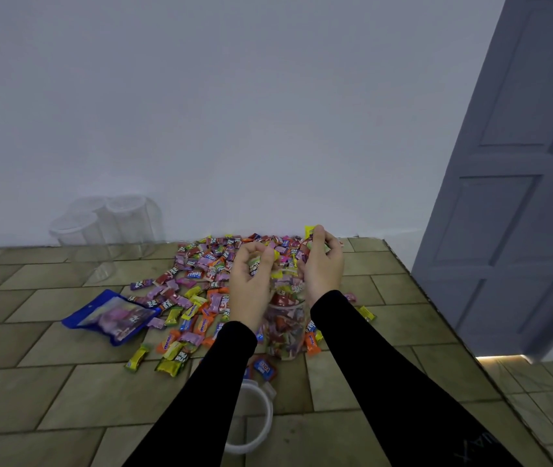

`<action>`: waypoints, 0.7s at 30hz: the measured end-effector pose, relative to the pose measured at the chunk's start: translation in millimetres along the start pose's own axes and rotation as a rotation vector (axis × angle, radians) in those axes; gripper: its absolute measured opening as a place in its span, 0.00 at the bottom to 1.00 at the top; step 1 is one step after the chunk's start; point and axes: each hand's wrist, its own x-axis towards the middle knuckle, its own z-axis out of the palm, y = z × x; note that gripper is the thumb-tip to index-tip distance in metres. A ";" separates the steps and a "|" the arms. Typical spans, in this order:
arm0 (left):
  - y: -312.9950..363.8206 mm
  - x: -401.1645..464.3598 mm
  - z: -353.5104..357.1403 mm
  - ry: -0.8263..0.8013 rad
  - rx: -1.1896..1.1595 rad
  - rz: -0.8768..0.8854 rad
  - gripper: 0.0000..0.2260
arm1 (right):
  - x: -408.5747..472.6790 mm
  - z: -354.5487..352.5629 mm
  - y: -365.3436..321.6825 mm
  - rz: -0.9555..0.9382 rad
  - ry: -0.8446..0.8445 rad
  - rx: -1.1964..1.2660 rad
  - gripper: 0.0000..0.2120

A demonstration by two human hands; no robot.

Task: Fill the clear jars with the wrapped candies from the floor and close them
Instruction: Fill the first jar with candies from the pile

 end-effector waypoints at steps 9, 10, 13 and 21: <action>9.6 -6.5 4.4 -0.073 -0.002 0.023 0.19 | -2.0 -0.3 -1.1 -0.009 -0.024 0.018 0.12; 10.3 -7.3 4.4 -0.079 0.001 0.023 0.19 | -2.3 -0.7 -1.9 -0.014 -0.026 0.014 0.12; 9.8 -7.1 3.0 -0.044 -0.021 0.032 0.14 | -0.8 0.8 0.8 -0.042 -0.019 -0.029 0.11; -19.9 -13.1 -3.0 0.013 -0.069 -0.143 0.24 | -3.5 -1.3 -1.4 -0.079 -0.067 -0.040 0.11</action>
